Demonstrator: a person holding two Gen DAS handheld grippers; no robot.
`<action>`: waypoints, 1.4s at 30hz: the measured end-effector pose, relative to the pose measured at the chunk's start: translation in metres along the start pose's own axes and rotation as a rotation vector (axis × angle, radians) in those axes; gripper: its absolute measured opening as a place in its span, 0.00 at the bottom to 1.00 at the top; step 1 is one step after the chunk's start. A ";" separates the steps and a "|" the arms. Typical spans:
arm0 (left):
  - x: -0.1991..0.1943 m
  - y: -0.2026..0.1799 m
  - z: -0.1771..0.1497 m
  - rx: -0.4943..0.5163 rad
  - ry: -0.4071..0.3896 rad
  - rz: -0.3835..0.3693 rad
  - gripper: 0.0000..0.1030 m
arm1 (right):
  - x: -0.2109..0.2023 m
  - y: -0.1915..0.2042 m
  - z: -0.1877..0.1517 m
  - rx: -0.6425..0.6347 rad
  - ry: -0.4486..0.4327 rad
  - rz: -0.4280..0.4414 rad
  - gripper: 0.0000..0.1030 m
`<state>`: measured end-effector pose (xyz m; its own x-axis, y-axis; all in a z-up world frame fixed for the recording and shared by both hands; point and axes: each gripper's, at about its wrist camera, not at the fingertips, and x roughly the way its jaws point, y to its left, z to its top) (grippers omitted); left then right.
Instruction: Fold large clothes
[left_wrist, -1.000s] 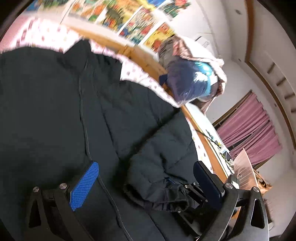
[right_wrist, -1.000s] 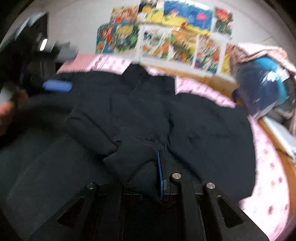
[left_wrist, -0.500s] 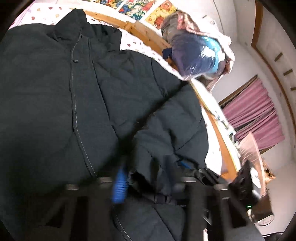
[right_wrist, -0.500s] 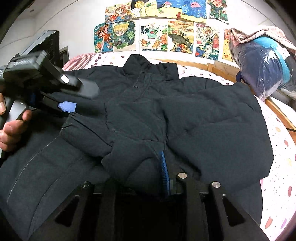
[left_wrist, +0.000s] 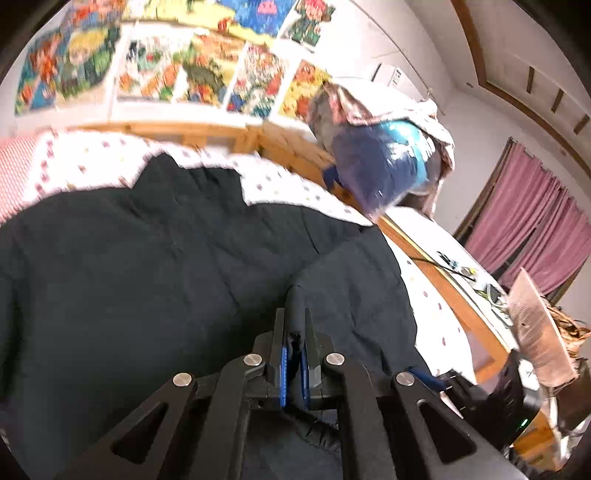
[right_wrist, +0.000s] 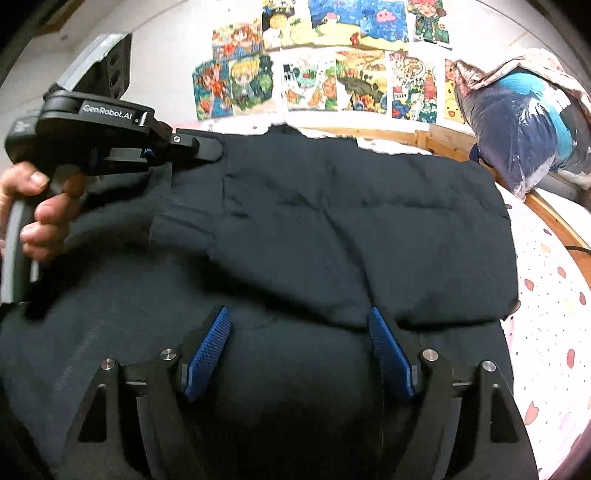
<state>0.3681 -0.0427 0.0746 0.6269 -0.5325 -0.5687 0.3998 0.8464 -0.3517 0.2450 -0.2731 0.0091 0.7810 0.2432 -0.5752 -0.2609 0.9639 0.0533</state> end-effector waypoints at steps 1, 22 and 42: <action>-0.009 0.005 0.005 0.010 -0.018 0.028 0.05 | -0.003 -0.002 0.003 0.010 -0.017 -0.010 0.72; 0.011 0.151 -0.003 -0.160 0.107 0.425 0.05 | 0.177 -0.010 0.070 0.100 0.245 -0.098 0.81; -0.080 0.135 -0.040 -0.268 -0.068 0.378 0.78 | 0.129 0.025 0.078 0.053 0.148 -0.099 0.90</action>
<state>0.3454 0.1144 0.0433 0.7410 -0.1778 -0.6475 -0.0468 0.9483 -0.3139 0.3835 -0.2089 0.0001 0.7082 0.1317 -0.6936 -0.1534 0.9877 0.0309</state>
